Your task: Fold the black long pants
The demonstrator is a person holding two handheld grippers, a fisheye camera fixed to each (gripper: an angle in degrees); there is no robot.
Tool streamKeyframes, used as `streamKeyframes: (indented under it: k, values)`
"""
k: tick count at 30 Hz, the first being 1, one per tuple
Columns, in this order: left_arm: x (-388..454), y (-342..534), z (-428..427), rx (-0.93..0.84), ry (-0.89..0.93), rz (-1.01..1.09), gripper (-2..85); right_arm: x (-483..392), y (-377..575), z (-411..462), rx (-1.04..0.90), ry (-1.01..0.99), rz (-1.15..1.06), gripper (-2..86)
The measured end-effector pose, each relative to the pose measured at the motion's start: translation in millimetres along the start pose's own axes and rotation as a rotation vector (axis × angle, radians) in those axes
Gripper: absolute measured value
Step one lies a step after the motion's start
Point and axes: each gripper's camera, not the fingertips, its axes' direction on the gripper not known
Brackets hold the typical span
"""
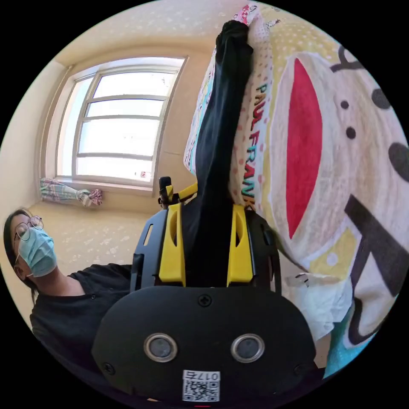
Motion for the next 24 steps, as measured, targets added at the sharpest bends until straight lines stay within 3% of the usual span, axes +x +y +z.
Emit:
streamKeyframes:
  k: [7, 12, 16, 20, 24]
  values:
    - [-26, 2, 1, -0.130, -0.026, -0.066, 20.4, 24, -23, 23, 0.009, -0.245, -0.002, 12.1]
    - [-11, -7, -3, -0.211, -0.085, -0.029, 22.6, -4, -34, 14, -0.005, -0.154, -0.075, 11.0]
    - [-2, 5, -20, -0.173, -0.167, -0.044, 19.0, -1, -35, 13, -0.053, -0.050, -0.043, 11.7]
    - [-15, 38, -52, -0.073, 0.037, -0.084, 18.4, 10, -26, 2, -0.017, -0.079, -0.015, 12.3]
    - [-24, 48, -56, -0.090, 0.069, -0.124, 18.1, 27, -31, 3, -0.017, -0.115, 0.003, 12.1]
